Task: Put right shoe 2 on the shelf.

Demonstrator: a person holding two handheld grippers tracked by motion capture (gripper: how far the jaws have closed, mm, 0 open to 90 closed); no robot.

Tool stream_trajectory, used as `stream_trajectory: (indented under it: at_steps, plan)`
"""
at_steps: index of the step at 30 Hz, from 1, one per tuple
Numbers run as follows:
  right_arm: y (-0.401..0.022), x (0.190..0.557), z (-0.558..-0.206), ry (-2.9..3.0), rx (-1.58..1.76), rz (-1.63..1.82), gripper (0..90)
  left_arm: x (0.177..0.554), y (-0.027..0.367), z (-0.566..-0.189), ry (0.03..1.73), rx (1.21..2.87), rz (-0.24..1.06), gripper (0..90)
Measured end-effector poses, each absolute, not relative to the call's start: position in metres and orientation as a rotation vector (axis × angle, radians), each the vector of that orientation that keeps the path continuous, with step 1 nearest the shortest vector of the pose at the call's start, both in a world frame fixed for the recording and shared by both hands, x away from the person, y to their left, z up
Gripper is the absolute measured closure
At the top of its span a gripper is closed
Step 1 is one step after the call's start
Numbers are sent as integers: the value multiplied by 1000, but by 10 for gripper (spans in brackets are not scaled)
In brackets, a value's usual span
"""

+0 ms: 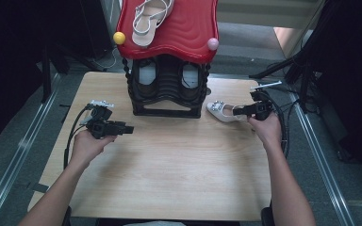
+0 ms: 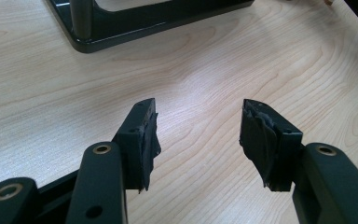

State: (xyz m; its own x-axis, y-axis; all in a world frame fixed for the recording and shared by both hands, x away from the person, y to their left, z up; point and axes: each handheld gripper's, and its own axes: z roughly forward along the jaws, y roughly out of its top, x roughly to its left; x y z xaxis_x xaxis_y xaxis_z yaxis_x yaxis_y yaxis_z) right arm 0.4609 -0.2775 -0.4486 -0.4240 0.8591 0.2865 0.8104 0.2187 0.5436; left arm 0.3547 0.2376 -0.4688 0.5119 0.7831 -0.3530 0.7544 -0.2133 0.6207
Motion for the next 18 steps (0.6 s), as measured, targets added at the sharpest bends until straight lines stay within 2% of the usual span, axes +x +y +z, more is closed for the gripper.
stream_trajectory:
  at_steps: [4, 7, 13, 18]
  plan:
    - [-281, 461, -454, 2412, 1641, 929, 512, 355, 237, -469, 1255, 1984, 44, 461]
    - [-280, 462, -462, 2428, 1631, 852, 525, 355, 237, -470, 1256, 1985, 44, 459]
    - [-273, 465, -472, 2428, 1621, 788, 641, 356, 238, -471, 1261, 1982, 46, 457]
    - [-268, 463, -473, 2421, 1615, 810, 806, 356, 239, -471, 1263, 1981, 46, 457]
